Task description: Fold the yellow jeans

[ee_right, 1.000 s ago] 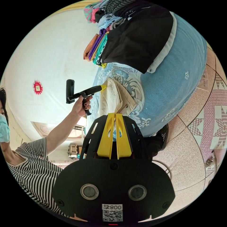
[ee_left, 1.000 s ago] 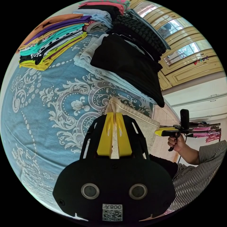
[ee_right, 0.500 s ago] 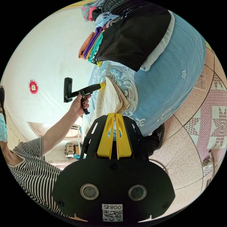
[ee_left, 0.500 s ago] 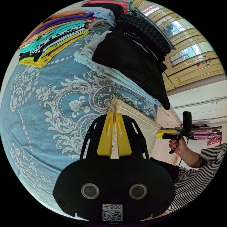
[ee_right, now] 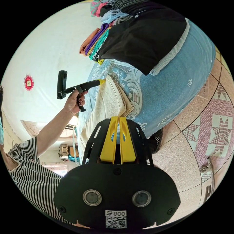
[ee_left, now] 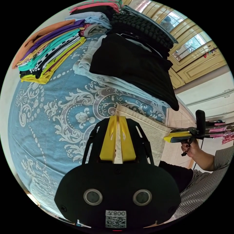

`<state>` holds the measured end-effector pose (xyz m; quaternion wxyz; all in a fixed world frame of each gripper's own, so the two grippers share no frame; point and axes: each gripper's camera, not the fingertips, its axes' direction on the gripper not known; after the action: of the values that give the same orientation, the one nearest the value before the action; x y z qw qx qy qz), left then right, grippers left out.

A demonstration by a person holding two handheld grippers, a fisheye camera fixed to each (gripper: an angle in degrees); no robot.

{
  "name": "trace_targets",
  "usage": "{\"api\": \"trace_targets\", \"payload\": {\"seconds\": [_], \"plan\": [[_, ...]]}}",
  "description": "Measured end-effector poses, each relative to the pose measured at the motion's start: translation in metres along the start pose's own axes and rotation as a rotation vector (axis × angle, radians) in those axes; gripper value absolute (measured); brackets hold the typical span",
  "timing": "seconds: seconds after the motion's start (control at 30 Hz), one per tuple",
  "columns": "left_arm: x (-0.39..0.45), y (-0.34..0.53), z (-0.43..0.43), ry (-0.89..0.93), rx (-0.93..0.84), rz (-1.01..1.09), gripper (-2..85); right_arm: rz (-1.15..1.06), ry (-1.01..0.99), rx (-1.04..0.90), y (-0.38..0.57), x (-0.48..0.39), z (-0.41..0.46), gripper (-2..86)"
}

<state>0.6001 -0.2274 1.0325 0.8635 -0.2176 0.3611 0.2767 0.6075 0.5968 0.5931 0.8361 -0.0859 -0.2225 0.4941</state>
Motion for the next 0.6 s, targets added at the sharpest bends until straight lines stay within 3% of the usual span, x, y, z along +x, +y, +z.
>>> {"api": "trace_targets", "payload": {"seconds": [0.23, 0.6], "plan": [[0.009, 0.063, -0.036, 0.007, 0.114, -0.059, 0.2, 0.003, 0.028, 0.009, 0.018, -0.009, -0.014, 0.7], [0.037, 0.102, -0.022, -0.072, 0.002, -0.047, 0.1, -0.016, 0.075, -0.002, 0.03, -0.033, -0.024, 0.6]]}}
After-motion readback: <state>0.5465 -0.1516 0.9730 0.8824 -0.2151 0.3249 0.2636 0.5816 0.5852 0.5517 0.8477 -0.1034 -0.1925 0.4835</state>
